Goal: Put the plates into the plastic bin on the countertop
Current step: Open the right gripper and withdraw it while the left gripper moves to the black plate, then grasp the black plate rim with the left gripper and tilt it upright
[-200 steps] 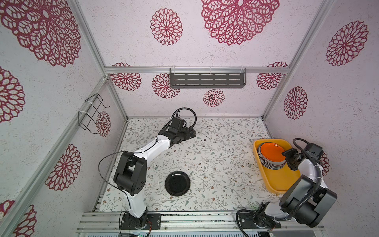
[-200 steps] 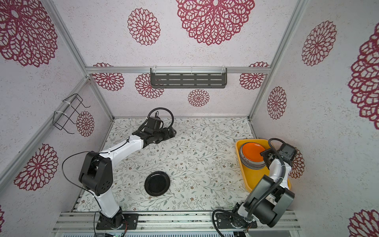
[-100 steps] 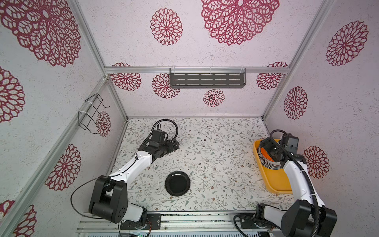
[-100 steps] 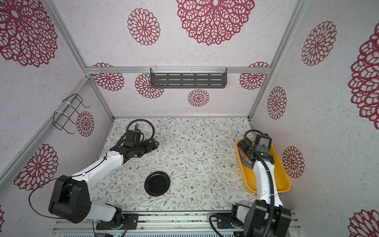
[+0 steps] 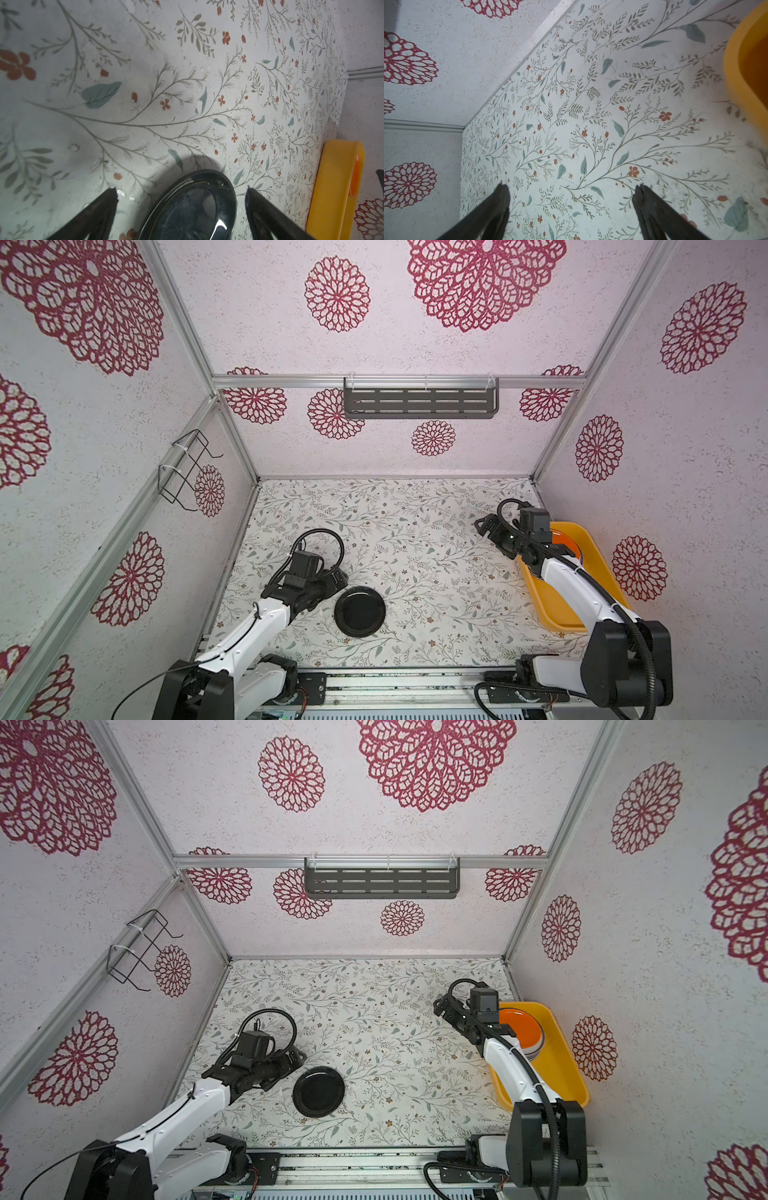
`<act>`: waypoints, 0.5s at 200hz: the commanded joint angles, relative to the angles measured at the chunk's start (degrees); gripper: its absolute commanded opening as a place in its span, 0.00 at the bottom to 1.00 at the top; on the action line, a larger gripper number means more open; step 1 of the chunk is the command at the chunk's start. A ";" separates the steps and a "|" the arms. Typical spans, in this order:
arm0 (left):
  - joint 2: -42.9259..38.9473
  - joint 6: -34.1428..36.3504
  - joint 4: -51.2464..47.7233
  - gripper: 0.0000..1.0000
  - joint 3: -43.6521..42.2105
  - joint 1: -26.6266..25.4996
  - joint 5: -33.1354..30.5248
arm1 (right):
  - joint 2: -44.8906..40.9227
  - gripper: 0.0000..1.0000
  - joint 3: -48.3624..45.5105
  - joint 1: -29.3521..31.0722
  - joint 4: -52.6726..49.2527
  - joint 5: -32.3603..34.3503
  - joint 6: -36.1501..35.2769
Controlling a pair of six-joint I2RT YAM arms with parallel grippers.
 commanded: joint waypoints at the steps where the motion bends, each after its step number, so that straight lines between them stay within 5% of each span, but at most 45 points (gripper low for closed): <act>1: -3.72 -1.83 0.84 0.95 -1.74 -0.13 1.38 | 0.71 0.97 3.18 0.86 3.22 -0.77 0.82; 100: -1.40 -2.73 5.25 0.84 -6.76 -5.40 3.18 | 5.82 0.99 8.52 1.44 5.17 0.27 0.68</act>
